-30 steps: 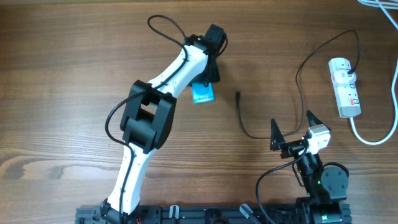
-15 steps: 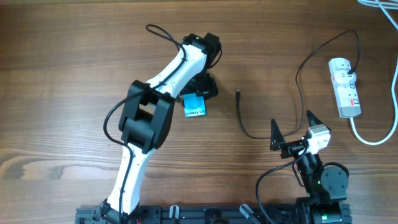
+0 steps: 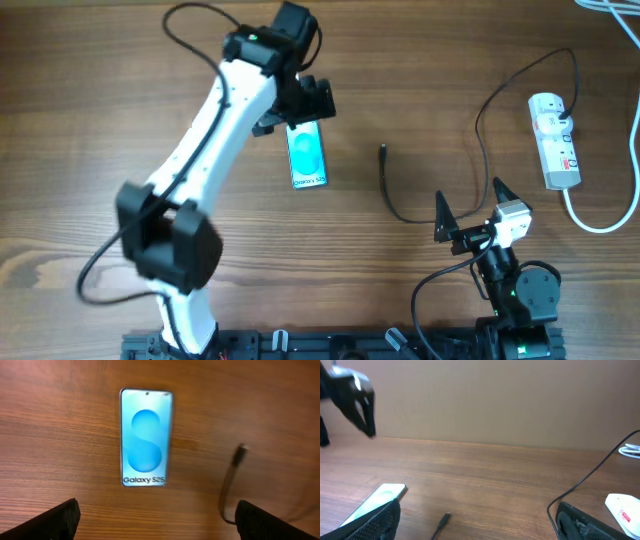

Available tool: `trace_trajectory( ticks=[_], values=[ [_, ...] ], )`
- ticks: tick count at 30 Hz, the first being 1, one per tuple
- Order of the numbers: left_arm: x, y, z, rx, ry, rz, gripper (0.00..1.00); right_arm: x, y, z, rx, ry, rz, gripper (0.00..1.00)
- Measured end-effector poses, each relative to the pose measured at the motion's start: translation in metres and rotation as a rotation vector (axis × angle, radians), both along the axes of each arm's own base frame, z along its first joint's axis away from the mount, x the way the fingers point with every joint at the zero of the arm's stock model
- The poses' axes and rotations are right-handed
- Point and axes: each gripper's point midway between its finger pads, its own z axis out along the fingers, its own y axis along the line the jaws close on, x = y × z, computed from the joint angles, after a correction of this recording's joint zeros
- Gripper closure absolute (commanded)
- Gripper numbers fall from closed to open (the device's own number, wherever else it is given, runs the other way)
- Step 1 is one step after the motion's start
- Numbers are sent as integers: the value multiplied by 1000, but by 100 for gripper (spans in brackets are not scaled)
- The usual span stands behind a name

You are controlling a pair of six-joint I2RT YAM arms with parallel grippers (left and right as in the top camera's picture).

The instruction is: Plug charger to phone and switch on socket

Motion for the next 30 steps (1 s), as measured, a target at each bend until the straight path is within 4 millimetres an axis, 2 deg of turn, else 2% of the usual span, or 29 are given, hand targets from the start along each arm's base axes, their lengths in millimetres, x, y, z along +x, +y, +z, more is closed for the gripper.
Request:
trace_trajectory(
  ticks=[4, 6, 8, 12, 14, 17, 30],
  values=[
    [-6, 2, 48, -52, -115, -7, 0, 0, 0, 0, 0, 0, 0, 0],
    [-12, 5, 56, -55, -123, -7, 0, 0, 0, 0, 0, 0, 0, 0],
    [-12, 5, 50, -52, -116, -7, 0, 0, 0, 0, 0, 0, 0, 1],
    [-14, 5, 21, -38, -82, -7, 0, 0, 0, 0, 0, 0, 0, 0],
    [-15, 6, -1, -31, -63, -3, 0, 0, 0, 0, 0, 0, 0, 0],
    [-15, 6, -15, -30, -55, 5, 0, 0, 0, 0, 0, 0, 0, 0],
    [-16, 6, -18, -30, -48, 15, 0, 0, 0, 0, 0, 0, 0, 0]
  ],
)
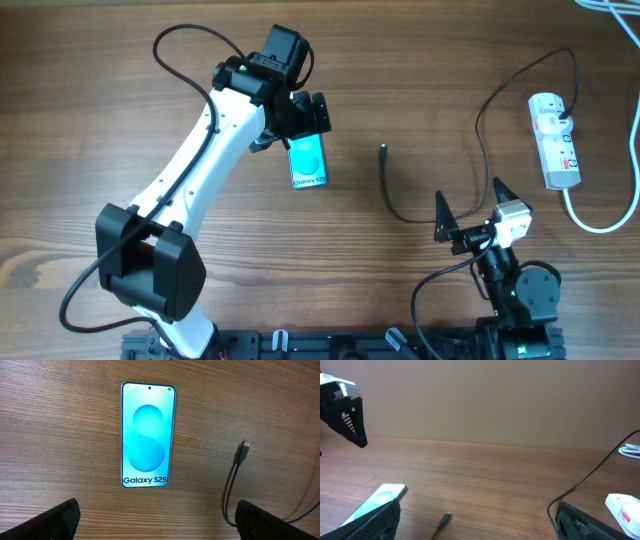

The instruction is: Plug charger to phone and switch on socket

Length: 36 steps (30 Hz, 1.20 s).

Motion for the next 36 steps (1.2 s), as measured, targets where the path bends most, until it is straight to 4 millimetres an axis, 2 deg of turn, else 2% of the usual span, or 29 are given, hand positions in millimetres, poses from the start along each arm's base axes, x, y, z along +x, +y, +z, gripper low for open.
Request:
trace_trajectory(
  ticks=[17, 21, 22, 26, 32, 36],
  values=[
    [-5, 1, -1, 8, 19, -2, 0, 0, 0, 0, 0, 0, 0, 0],
    [-15, 0, -15, 23, 51, -16, 0, 0, 0, 0, 0, 0, 0, 0],
    [-24, 1, -26, 38, 84, -23, 0, 0, 0, 0, 0, 0, 0, 0],
    [-32, 11, -31, 65, 122, -9, 0, 0, 0, 0, 0, 0, 0, 0],
    [-8, 32, -28, -8, 91, 60, 0, -2, 8, 6, 2, -23, 46, 0],
    [0, 49, -27, -66, 101, 103, 0, -11, 27, 31, 32, -118, 168, 0]
  ],
)
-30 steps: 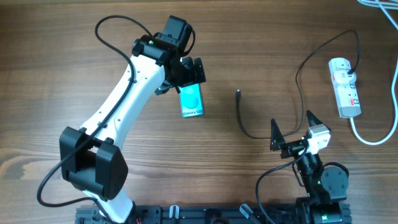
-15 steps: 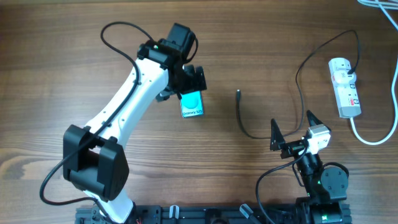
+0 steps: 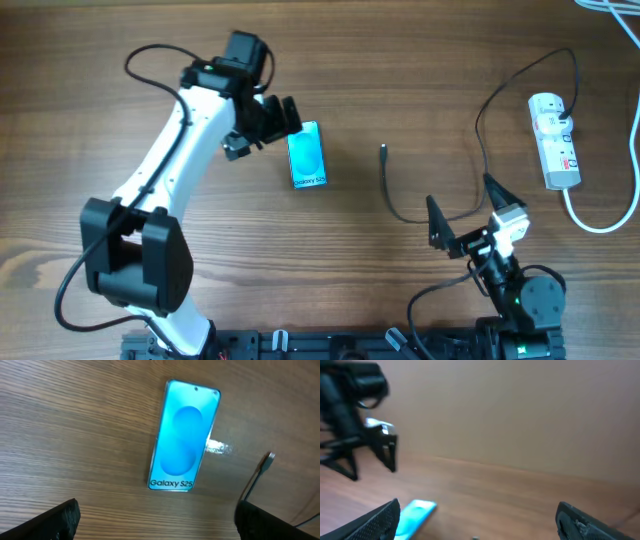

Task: Plug charger to phone and switch on socket
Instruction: 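Move the right gripper toward the phone beside the left gripper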

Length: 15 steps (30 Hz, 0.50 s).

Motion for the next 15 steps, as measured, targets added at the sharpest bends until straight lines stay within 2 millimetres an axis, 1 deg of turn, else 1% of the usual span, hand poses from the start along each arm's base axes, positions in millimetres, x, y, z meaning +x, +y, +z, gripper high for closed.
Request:
trace_trajectory(
  ticks=[4, 7, 9, 10, 11, 12, 13, 15],
  values=[
    [8, 15, 3, -52, -6, 15, 0, -2, 7, 9, 59, 76, 50, 0],
    [17, 31, 5, -90, -28, 42, 0, 6, 11, 42, 90, 201, 66, 0],
    [21, 42, 6, -100, -34, 67, 0, 19, 14, 59, 97, 296, 75, 0],
    [23, 49, 7, -103, -37, 83, 0, 32, 17, 70, 96, 386, 81, 0],
    [25, 55, 7, -106, -41, 100, 0, 45, 19, 78, 98, 467, 86, 0],
    [26, 61, 7, -106, -40, 114, 0, 52, 21, 77, 97, 557, 87, 0],
    [27, 66, 7, -108, -42, 127, 0, 65, 24, 80, 96, 653, 91, 0],
    [27, 72, 7, -108, -42, 137, 0, 87, 27, 81, 95, 765, 94, 0]
  ],
)
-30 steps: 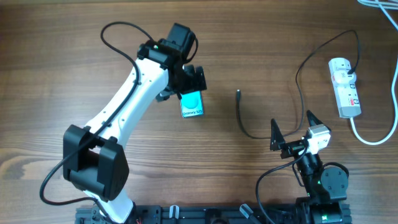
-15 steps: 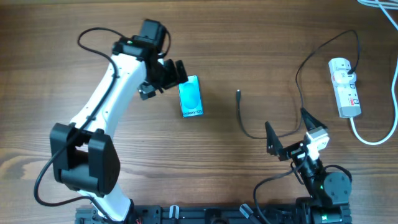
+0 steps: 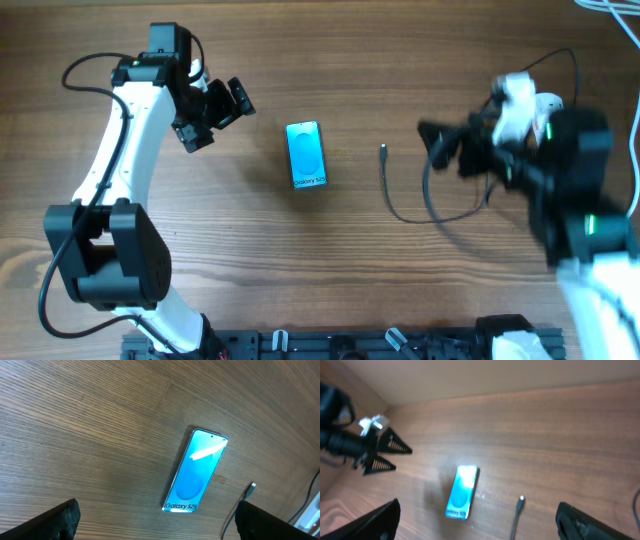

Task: Plug charger to phone and switch on socket
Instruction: 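Move the right gripper toward the phone beside the left gripper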

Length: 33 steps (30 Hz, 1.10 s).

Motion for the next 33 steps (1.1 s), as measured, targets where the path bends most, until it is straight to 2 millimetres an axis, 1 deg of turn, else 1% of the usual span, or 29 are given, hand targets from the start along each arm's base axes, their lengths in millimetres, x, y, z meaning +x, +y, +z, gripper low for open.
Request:
trace_trajectory(
  ticks=[2, 3, 4, 5, 6, 7, 9, 12, 13, 15, 16, 17, 18, 21, 23, 24, 26, 29, 31, 32, 33],
  values=[
    [-1, 1, 0, 3, 1, -8, 0, 30, 6, -1, 23, 73, 10, 0],
    [-2, 1, 0, 3, 3, -12, 0, 41, 10, -7, 46, 113, 17, 0],
    [-2, 0, -1, 4, 4, -17, 0, 48, 15, -16, 68, 154, 30, 1],
    [-3, -1, -1, 5, 6, -20, 3, 53, 20, -28, 91, 201, 48, 0],
    [-4, -2, -1, 5, 8, -23, 4, 56, 24, -42, 109, 253, 63, 1],
    [-5, -3, -3, 5, 13, -28, 5, 58, 27, -60, 122, 318, 74, 0],
    [-14, -12, -10, 10, 41, -52, 5, 60, 29, -87, 126, 408, 70, 0],
    [-24, -31, -17, 36, 61, -109, 2, 64, 28, -116, 116, 493, 55, 0],
    [-24, -40, -18, 53, 51, -132, 2, 64, 27, -123, 113, 516, 53, 0],
    [-20, -66, -18, 83, 7, -178, 1, 61, 27, -141, 99, 572, 57, 0],
    [-19, -75, -20, 94, -2, -194, 0, 60, 27, -146, 94, 587, 61, 0],
    [-18, -84, -23, 100, -10, -201, 0, 56, 26, -157, 78, 620, 74, 0],
    [-16, -101, -33, 111, -21, -238, 0, 54, 26, -163, 71, 635, 81, 0],
    [-12, -127, -59, 128, -21, -284, 0, 51, 25, -184, 54, 695, 92, 0],
    [-15, -134, -79, 152, 5, -302, 0, 50, 23, -196, 51, 726, 92, 0],
    [-16, -134, -86, 173, 15, -305, 0, 50, 23, -200, 50, 737, 92, 0],
    [-14, -130, -94, 203, 22, -299, 0, 51, 23, -208, 49, 746, 92, 0],
    [-9, -128, -101, 225, 12, -294, 0, 57, 23, -218, 50, 707, 94, 0],
    [-8, -130, -109, 234, 12, -298, 0, 52, 23, -229, 50, 709, 97, 0],
    [-8, -133, -115, 238, 14, -306, 0, 49, 24, -233, 56, 709, 103, 0],
    [-7, -134, -117, 248, 12, -307, 0, 48, 25, -235, 61, 707, 109, 0]
  ],
)
